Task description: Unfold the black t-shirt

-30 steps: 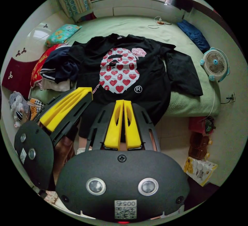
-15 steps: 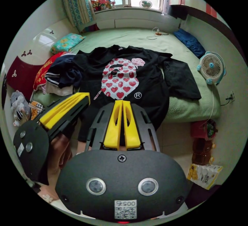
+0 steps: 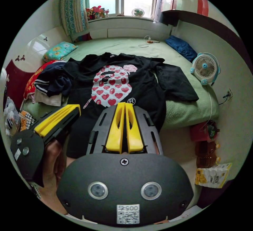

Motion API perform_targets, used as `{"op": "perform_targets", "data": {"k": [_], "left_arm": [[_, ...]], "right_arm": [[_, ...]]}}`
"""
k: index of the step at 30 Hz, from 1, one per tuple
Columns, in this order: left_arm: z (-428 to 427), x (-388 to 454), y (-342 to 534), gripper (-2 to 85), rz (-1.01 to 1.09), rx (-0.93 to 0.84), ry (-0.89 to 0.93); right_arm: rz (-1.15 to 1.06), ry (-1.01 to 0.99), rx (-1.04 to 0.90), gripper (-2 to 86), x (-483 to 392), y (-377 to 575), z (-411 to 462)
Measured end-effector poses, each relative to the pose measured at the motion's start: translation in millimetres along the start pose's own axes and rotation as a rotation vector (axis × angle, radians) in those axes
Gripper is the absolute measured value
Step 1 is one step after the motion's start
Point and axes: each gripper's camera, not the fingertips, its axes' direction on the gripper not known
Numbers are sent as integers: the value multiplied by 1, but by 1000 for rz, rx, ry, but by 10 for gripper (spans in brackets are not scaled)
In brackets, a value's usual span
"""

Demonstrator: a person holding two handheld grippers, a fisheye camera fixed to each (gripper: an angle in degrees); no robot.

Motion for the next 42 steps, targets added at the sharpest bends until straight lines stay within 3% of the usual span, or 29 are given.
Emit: {"op": "perform_targets", "data": {"k": [42], "left_arm": [[54,57,10,-2,119,-81,10]], "right_arm": [[23,-72,-72,-7,61,51,29]]}}
